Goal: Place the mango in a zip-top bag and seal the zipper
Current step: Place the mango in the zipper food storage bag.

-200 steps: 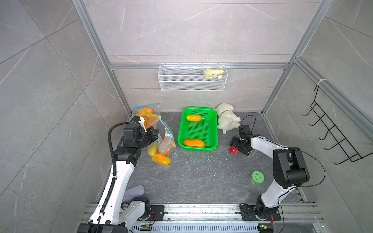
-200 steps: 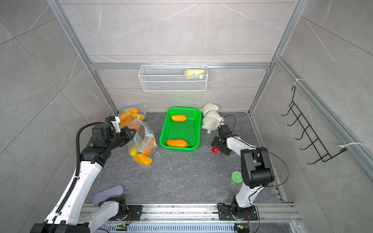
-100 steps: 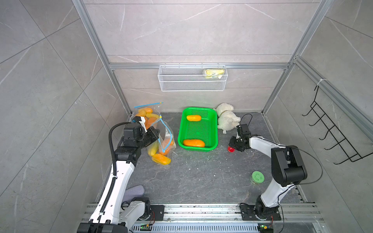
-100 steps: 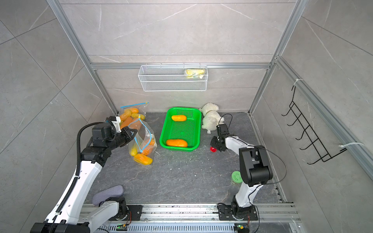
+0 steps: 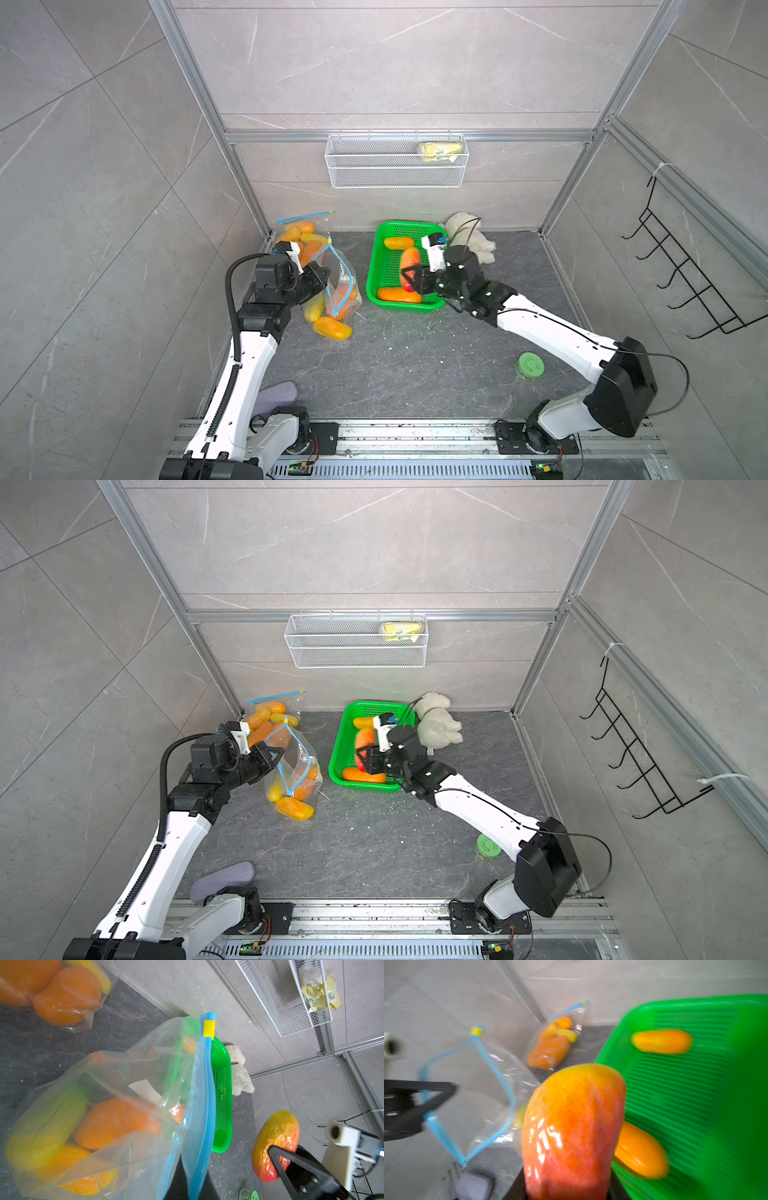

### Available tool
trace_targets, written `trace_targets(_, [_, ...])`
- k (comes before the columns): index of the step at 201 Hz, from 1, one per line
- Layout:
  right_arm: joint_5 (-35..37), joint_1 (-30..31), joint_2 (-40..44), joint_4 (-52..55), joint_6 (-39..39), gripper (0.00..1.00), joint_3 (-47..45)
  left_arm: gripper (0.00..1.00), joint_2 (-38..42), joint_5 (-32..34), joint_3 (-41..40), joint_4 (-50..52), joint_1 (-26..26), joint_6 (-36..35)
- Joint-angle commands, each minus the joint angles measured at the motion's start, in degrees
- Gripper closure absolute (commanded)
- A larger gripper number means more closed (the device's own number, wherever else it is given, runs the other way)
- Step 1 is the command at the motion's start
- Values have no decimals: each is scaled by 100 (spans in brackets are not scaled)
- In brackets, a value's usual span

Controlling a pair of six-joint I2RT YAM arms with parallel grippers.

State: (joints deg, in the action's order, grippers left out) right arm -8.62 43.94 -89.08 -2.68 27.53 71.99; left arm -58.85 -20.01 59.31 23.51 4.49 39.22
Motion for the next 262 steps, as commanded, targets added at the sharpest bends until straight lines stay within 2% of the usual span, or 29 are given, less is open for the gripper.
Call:
trace_targets(1, [-784,540,-861,-1827,286,96,514,100,83,-138,-7,-181,-27,70])
trace_targets(19, [-823,777,-1566,-1975,378,96,1139,100,174,-70,-22,-180,-32,104])
trace_targets(60, [-994,835,-2754,-2160,623,94,2059,100,335,-65,-149,-204,-36,94])
trace_targets(83, [-910,844,-3172,-1850,557,92,2442,100,381,-95,-166,-202,-36,60])
trace_targets(106, [-776,853,-3554,-1407,473,85,2885,100,425,-135,-155,-206,-36,58])
trace_targets(121, [-537,889,-3754,-833,377,72,3272,100,457,-133,-140,-182,-35,47])
trace_targets(133, [-234,931,-3853,-141,185,68,3589,100,492,-117,-138,-163,-34,31])
trace_targets(140, [-94,941,-3865,143,101,62,3682,100,512,-97,-130,-126,-36,10])
trace_targets(158, [27,951,-3741,542,-60,46,3735,100,550,-8,-95,-25,-45,-50])
trace_targets(176, [-82,976,-3524,877,-323,37,3746,100,559,91,-69,23,-54,-70])
trace_targets(188, [-297,1017,-3368,989,-508,37,3726,100,537,94,-47,22,-62,-63])
trace_targets(218, [-923,1065,-2970,638,-608,53,3244,100,447,95,2,12,-69,-11])
trace_targets(235, [-890,1122,-2793,573,-825,69,3065,100,382,11,30,-38,-71,39])
trace_targets(262, [-1173,1186,-2968,781,-1149,72,3375,100,339,-128,81,-123,-71,93])
